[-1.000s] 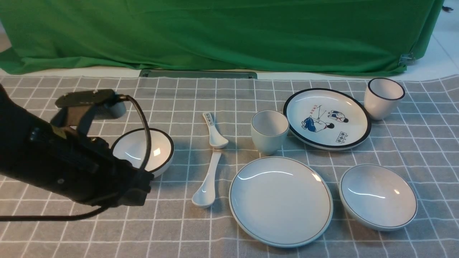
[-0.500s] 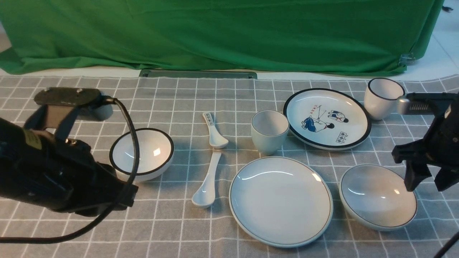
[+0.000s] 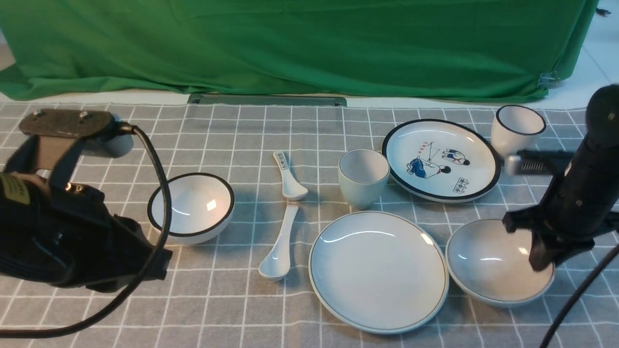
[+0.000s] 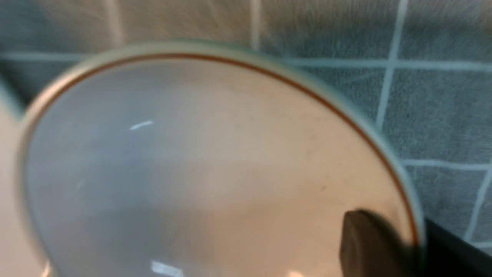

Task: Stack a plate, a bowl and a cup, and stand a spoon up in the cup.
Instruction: Use the right arm to grab a blue rice bowl, then use the right arm to put the blue rice bowl into the blue large plate in the middle

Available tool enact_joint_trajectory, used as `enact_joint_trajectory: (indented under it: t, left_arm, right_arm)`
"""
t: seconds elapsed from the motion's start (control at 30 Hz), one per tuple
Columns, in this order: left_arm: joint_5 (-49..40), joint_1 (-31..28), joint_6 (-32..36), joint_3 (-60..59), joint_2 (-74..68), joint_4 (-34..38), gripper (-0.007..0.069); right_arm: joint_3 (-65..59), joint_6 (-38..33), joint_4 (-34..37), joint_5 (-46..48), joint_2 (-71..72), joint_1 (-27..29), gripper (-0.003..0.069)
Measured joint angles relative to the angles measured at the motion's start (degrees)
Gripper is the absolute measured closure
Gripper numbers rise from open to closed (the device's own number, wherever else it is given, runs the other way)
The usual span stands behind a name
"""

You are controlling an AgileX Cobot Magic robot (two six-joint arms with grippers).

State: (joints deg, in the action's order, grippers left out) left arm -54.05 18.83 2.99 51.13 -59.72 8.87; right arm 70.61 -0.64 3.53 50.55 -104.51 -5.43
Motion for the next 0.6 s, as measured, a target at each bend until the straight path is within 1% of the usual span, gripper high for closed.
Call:
enact_joint_trajectory:
  t: [0.07, 0.17, 0.23, 0.27, 0.3, 0.33, 0.37, 0.5, 0.6]
  left_arm:
    - [0.0, 0.0, -0.03, 0.0, 0.0, -0.15, 0.0607]
    - [0.24, 0.0, -0.15, 0.0, 0.0, -0.21, 0.0607]
    - [1.01, 0.0, -0.15, 0.0, 0.0, -0.21, 0.0607]
    - [1.36, 0.0, -0.18, 0.0, 0.0, -0.21, 0.0607]
    - [1.41, 0.0, -0.18, 0.0, 0.0, -0.21, 0.0607]
    - [1.67, 0.0, -0.18, 0.0, 0.0, -0.21, 0.0607]
    - [2.0, 0.0, -0.26, 0.0, 0.0, -0.21, 0.0607]
    - [2.31, 0.0, -0.42, 0.0, 0.0, -0.21, 0.0607]
    - [2.37, 0.0, -0.54, 0.0, 0.0, -0.21, 0.0607]
  right_arm:
    - [-0.01, -0.07, 1.67, -1.2, 2.84, -0.27, 0.0581]
    - [0.25, -3.63, 7.09, -2.59, 6.83, -1.59, 0.0581]
    - [1.9, -6.78, 13.26, -2.32, 8.66, -4.56, 0.0581]
    - [2.49, -7.43, 14.53, -2.24, 8.66, -5.91, 0.0581]
    - [2.6, -7.63, 14.75, -2.24, 8.49, -6.19, 0.0581]
    - [3.13, -7.88, 15.3, -2.12, 8.05, -7.26, 0.0581]
    - [3.78, -8.03, 15.92, -2.1, 6.49, -9.47, 0.0581]
    - [4.41, -7.82, 15.99, -3.73, 2.23, -13.26, 0.0581]
    - [4.73, -7.62, 16.2, -4.79, -1.61, -15.34, 0.0581]
